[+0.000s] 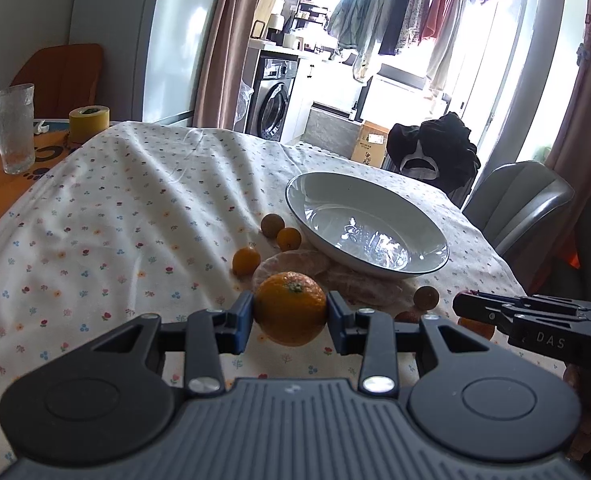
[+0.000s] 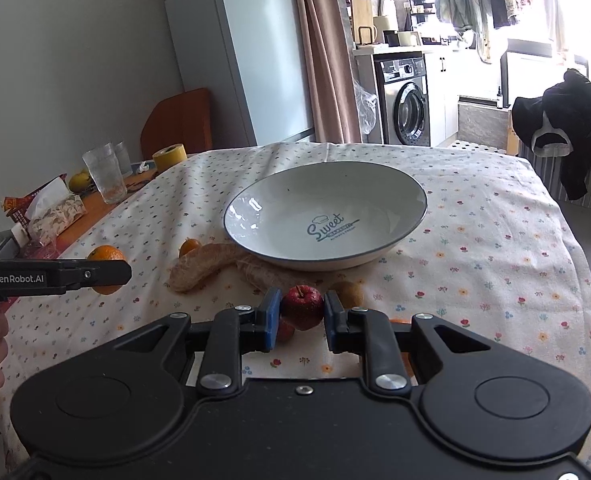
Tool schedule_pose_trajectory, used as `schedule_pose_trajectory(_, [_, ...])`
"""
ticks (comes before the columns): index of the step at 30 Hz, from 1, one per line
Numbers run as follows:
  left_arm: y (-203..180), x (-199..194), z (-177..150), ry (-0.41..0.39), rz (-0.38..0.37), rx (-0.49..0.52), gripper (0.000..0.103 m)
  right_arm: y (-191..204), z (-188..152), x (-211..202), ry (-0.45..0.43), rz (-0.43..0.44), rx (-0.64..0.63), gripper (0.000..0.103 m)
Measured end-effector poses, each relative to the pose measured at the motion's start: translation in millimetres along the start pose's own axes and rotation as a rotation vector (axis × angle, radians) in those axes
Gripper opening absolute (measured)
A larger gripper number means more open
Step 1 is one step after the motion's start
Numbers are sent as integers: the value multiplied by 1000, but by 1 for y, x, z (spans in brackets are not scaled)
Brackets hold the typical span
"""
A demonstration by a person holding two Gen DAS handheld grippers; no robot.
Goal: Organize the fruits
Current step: 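Drop the red fruit into the white bowl with the right tool while the left tool drops the mandarin in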
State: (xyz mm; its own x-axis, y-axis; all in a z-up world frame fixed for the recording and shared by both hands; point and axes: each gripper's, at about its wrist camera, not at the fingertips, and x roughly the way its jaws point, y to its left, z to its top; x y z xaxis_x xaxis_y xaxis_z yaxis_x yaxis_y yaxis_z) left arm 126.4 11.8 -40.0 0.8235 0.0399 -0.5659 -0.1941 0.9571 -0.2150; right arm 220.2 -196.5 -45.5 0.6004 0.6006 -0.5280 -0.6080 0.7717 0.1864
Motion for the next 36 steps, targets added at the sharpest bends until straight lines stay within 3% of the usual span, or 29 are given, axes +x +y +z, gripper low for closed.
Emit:
schedule_pose_trajectory(9, [-8,19,20,-11,-14,13,37,-6,20,12,-32,14,9,21])
schedule_pose_trajectory(33, [-28,91,47,42,-42,1,37,-33,36,65,10,40,57,22])
schedule_pose_trajectory(36, [-30,96,49,42,-54,12,37,-35,34,68,16,41,74,27])
